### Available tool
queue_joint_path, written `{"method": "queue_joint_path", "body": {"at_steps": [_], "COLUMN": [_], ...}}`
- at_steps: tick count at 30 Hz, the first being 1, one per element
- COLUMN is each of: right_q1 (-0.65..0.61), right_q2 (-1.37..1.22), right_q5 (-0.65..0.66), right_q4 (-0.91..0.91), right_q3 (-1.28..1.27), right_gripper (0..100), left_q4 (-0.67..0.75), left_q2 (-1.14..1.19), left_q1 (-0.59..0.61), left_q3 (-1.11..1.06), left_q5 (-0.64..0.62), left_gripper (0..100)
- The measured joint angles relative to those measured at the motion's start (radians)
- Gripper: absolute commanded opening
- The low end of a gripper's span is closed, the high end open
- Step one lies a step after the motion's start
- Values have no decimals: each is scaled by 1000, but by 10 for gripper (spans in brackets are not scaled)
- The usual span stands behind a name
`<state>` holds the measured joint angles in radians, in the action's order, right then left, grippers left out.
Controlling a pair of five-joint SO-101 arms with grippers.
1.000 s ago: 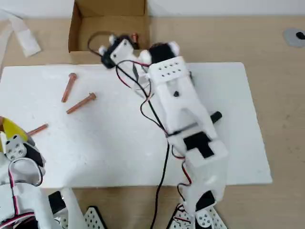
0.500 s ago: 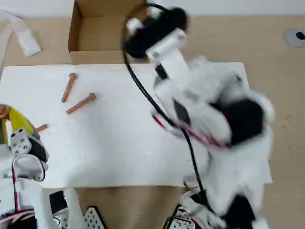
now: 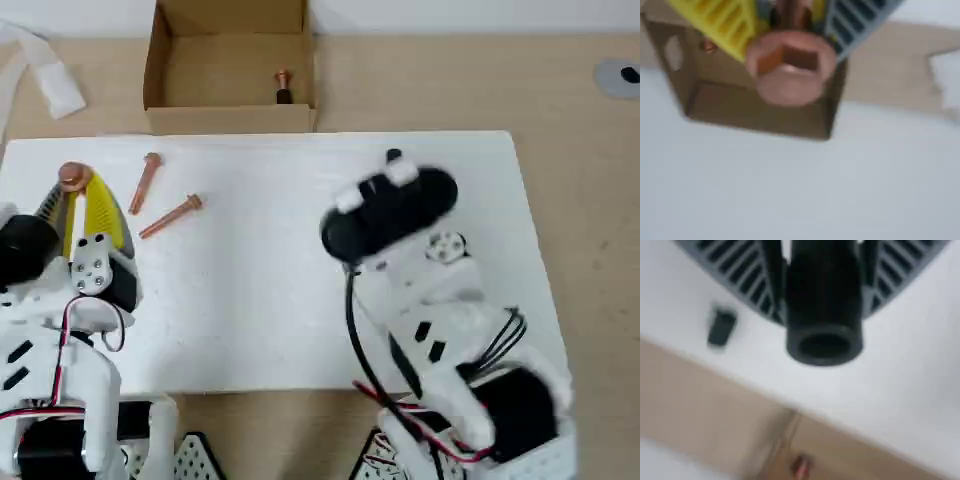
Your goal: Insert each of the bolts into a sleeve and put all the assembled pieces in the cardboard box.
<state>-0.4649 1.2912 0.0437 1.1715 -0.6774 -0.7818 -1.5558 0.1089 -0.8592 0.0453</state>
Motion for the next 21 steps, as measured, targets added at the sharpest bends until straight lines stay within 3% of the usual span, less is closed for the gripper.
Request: {"method": "queue_joint_path", "body": {"at_steps": [5,9,16,21], "right_q1": [0,0,-92,-199], "right_q2": [276,377,460,511], "right_q5": [-127,-212,-241,-241], "right_q4": [-339,-505,-660,-672], "right_q3": [-405,-605,-790,-861], "right_gripper": [9,9,9,9], "left_q4": [86,143,269,299], "left_q2": [2,2,2,52], "left_q1": [-74,-129,-281,-433], "left_q3": [-38,-66,-112,-114], "left_q5": [0,0,3,123], "left_gripper": [9,8,7,6]}}
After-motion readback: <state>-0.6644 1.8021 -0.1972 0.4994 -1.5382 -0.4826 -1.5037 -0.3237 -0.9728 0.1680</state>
